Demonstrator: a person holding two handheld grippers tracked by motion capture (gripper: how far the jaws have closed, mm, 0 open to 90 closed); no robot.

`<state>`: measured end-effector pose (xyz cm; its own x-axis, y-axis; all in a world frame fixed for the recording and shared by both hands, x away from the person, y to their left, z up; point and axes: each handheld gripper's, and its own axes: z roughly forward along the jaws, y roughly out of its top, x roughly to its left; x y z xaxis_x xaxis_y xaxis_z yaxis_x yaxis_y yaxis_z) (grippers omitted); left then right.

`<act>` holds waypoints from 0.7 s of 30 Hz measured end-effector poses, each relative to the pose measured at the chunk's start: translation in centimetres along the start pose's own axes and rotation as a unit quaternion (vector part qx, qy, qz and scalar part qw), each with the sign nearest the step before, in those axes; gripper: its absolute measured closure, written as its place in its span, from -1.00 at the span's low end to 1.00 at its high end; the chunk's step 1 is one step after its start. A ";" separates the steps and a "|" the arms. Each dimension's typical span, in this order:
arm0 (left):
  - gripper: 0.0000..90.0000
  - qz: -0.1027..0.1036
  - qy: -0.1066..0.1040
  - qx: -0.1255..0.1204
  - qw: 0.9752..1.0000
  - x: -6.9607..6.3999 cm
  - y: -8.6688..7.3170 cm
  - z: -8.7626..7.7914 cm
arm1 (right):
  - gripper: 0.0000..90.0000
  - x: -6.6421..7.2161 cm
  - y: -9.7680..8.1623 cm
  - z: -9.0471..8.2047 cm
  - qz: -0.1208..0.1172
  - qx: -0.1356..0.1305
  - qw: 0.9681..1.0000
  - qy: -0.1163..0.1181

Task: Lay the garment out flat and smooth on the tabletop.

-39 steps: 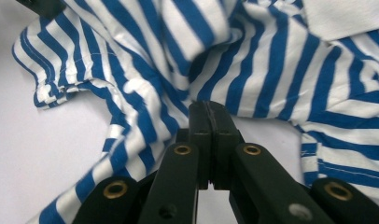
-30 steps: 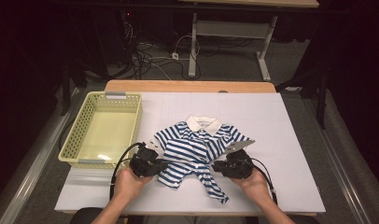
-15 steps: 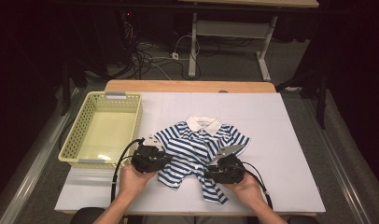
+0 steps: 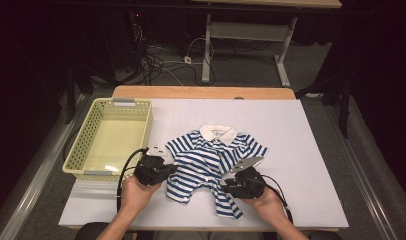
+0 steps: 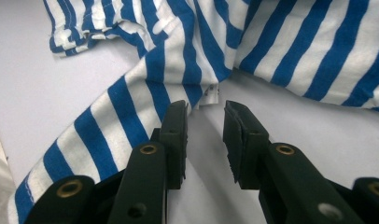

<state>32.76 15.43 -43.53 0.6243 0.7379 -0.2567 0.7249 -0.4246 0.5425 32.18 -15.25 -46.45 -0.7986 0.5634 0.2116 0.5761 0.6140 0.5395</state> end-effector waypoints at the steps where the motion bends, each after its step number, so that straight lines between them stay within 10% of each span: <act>1: 0.87 -0.002 0.000 -0.001 1.000 0.0 -0.1 -0.1 | 0.57 0.1 0.0 0.1 -0.001 0.000 1.000 0.000; 21: 0.78 -0.003 0.003 0.019 1.000 0.1 -0.5 0.8 | 0.54 0.2 1.5 1.9 0.001 -0.003 1.000 -0.006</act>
<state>32.70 15.23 -44.45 0.6178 0.7436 -0.2557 0.7398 -0.4394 0.5096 33.20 -13.14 -47.16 -0.7957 0.5706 0.2031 0.5763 0.6102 0.5437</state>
